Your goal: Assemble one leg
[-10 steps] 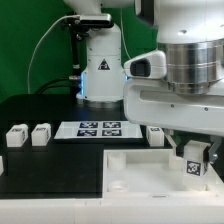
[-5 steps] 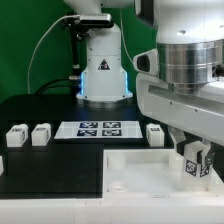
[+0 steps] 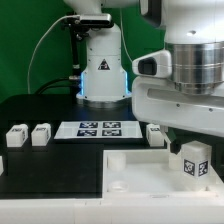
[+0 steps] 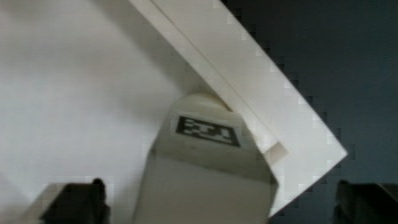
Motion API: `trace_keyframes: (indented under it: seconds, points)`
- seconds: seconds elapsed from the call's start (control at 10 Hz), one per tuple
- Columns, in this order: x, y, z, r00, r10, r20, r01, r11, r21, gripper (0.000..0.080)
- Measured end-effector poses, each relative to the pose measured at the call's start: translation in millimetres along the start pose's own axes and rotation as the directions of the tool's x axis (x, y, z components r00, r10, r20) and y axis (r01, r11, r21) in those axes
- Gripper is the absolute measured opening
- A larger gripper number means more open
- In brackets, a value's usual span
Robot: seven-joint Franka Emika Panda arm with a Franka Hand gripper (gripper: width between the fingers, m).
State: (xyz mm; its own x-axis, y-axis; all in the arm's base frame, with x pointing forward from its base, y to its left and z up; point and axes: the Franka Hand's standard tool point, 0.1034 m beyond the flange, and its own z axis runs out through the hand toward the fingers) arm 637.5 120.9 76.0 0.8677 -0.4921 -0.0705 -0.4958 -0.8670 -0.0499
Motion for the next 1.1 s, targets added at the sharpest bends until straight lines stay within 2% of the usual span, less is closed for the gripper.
trace_keyframes:
  seconds: [0.1,0.3,0.6,0.9,1.0,1.1]
  points:
    - [-0.5,-0.3,0.4,0.986,-0.167,0.000,0.167,0.986,-0.001,0.0648]
    - [-2.7,-2.4,0.9,0.928,-0.373,0.002,0.373,0.928,-0.001,0.0649]
    - [-2.7,-0.3,1.7,0.740,-0.672,0.010,0.672,0.740,-0.026,0.0649]
    - [-1.0,0.8,2.8,0.606,-0.796,-0.001,0.795,0.605,-0.038,0.0649]
    - [-1.0,0.8,2.8,0.616,-0.788,-0.001,0.787,0.616,-0.038,0.0649]
    - [-0.9,1.0,3.0,0.616,-0.787,-0.001,0.787,0.616,-0.038,0.0553]
